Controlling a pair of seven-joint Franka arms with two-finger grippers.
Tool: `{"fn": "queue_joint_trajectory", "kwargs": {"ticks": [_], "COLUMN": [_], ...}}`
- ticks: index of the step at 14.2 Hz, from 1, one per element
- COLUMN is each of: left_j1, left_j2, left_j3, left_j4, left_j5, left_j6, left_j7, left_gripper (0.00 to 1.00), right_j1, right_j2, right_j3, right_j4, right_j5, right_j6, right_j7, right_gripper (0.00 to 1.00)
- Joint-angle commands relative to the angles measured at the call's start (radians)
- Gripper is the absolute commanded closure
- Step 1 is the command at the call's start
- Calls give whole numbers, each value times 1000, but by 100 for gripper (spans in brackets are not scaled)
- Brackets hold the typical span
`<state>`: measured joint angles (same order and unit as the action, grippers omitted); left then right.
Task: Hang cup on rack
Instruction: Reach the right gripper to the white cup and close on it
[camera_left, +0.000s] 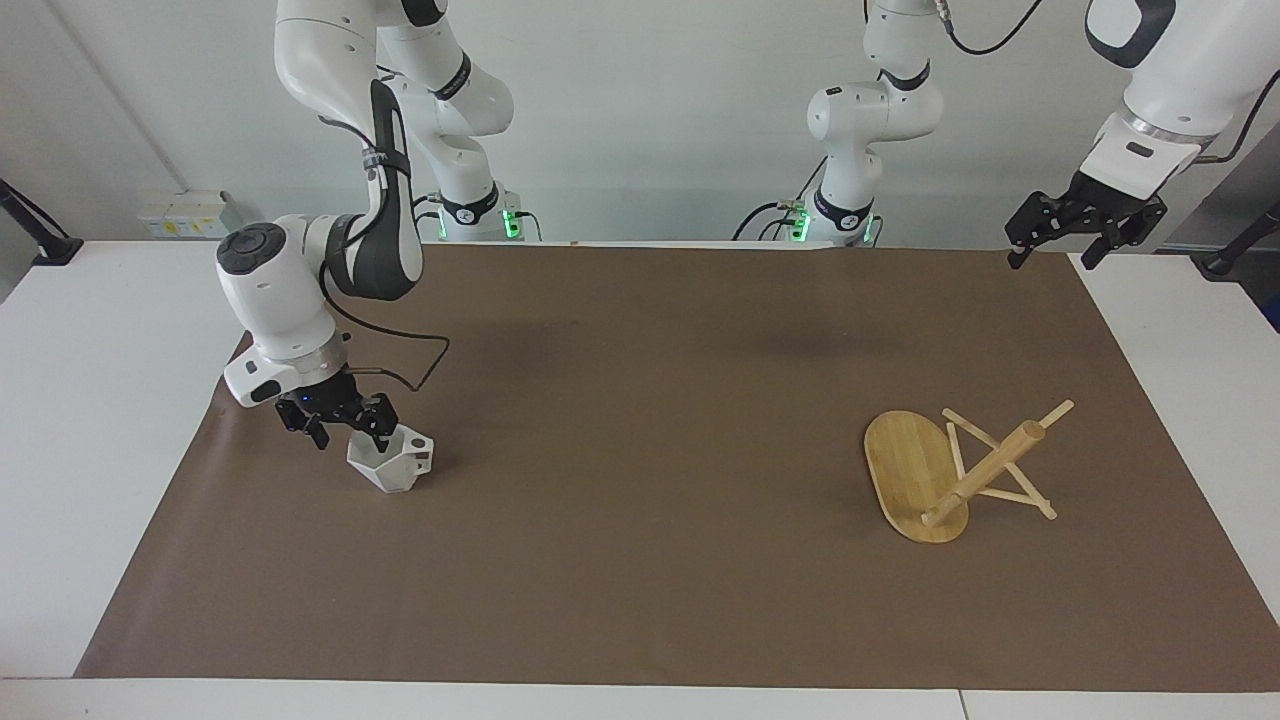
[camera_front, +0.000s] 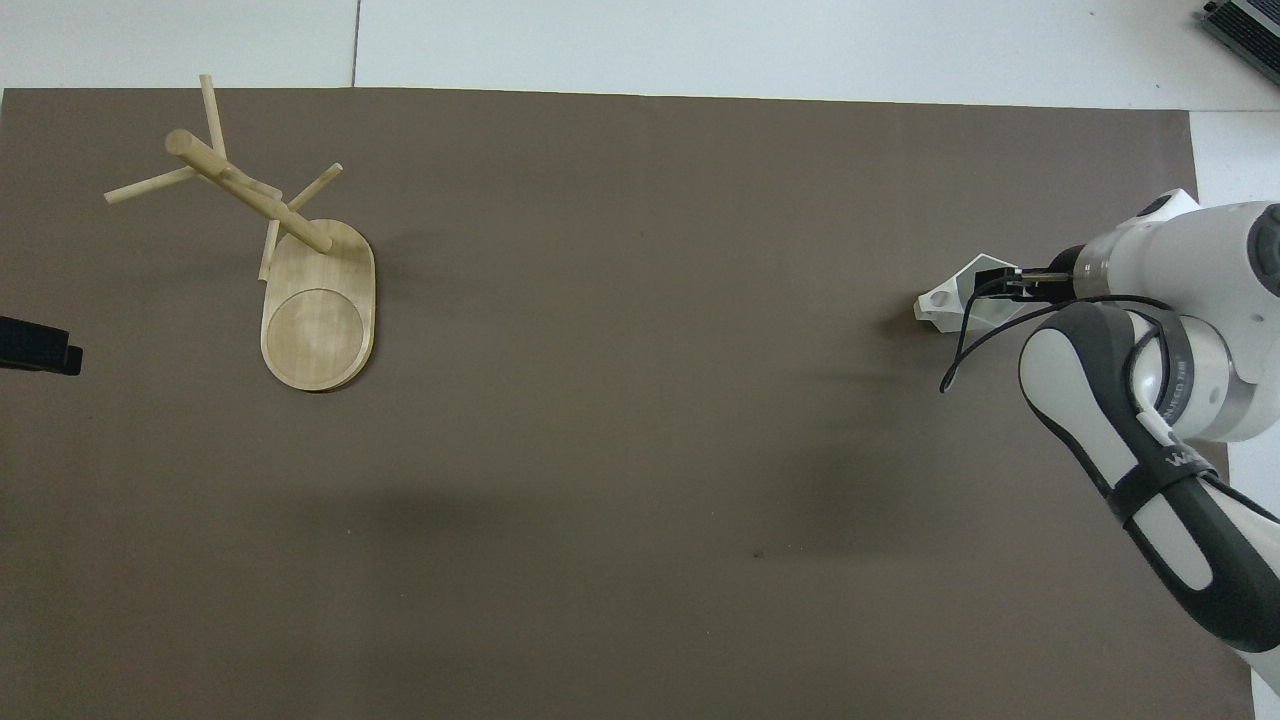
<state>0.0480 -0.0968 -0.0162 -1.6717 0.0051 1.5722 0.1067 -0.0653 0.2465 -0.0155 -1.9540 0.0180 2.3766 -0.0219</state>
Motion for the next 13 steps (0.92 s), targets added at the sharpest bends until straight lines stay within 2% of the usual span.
{"fn": "queue_joint_trajectory", "kwargs": {"ticks": [1,13], "left_j1": [0,0], "left_j2": [-23,-23], "left_j3": [-5,-7], "left_j4": [-23,-19], "left_j5": [12,10], "left_j6": [19,19], "left_j7": [-10,-10], "left_gripper": [0,0], "right_j1": [-5,-2], "right_j2": [-4,-6], "right_j3": [3,3], "right_j4": [-20,-23], "right_j5": [-3,-3], "right_j6": [42,32], "right_j7": [-16,-7], "right_gripper": [12,96]}}
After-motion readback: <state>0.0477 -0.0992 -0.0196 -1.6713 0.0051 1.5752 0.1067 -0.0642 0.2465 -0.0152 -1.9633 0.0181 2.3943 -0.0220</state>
